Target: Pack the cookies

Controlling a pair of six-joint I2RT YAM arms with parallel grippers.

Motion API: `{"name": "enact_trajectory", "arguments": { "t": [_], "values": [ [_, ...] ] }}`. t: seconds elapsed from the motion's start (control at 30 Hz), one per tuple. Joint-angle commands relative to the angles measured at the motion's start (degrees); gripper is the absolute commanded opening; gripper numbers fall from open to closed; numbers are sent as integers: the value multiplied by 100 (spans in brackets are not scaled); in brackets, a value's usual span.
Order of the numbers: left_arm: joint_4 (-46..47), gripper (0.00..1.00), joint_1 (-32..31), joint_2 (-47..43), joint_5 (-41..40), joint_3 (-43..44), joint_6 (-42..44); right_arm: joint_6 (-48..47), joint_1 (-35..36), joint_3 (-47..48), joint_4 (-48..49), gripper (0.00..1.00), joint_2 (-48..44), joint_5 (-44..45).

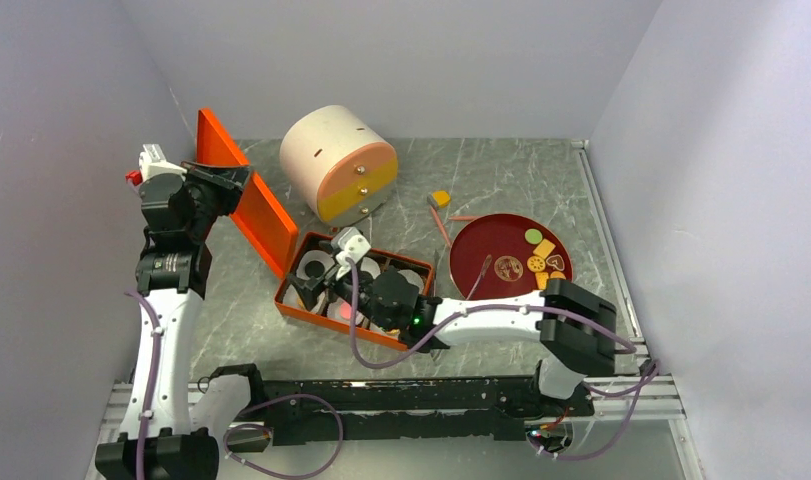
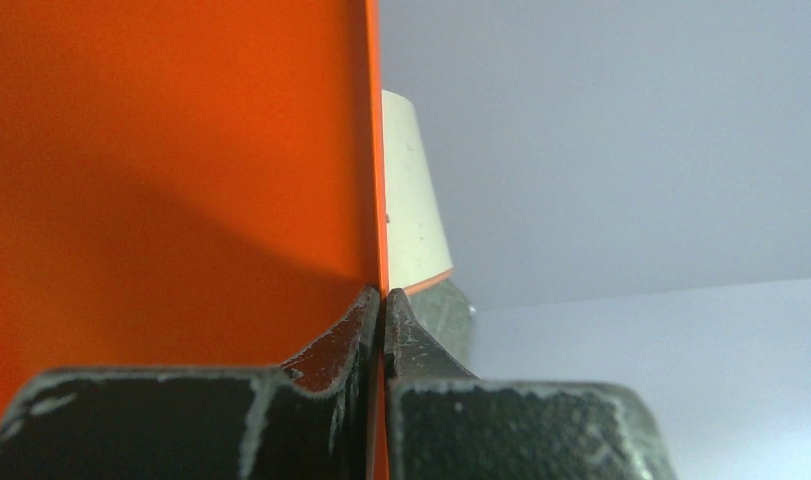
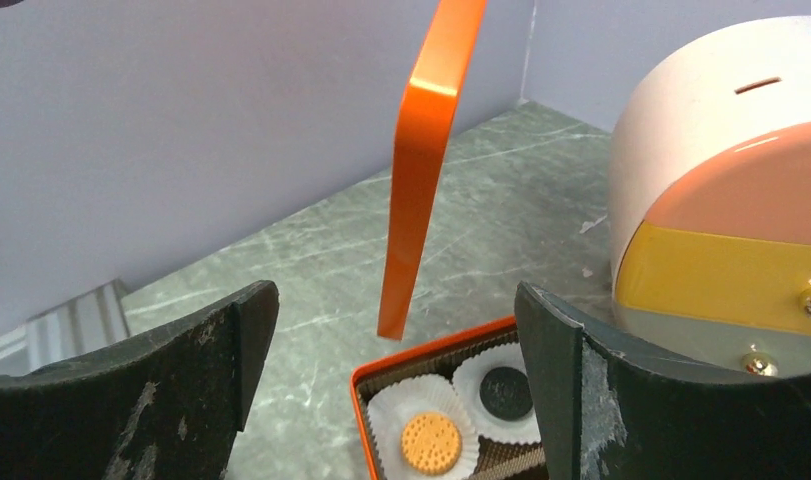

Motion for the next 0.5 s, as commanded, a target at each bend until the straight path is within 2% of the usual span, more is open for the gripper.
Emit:
{"name": "enact_trajectory", "arguments": {
  "t": [0.0,0.27,0.47],
  "values": [
    [542,5,-72,-358,186,9,-319,-234,113,492,1067,93,343,431],
    [546,5,-136,-712,425,-201,-609,-953,198,841,1716,88,1072,948],
    [314,5,-204,-920,473,-150,-648,-1497,231,850,2488,77,1418,1052]
  ]
}}
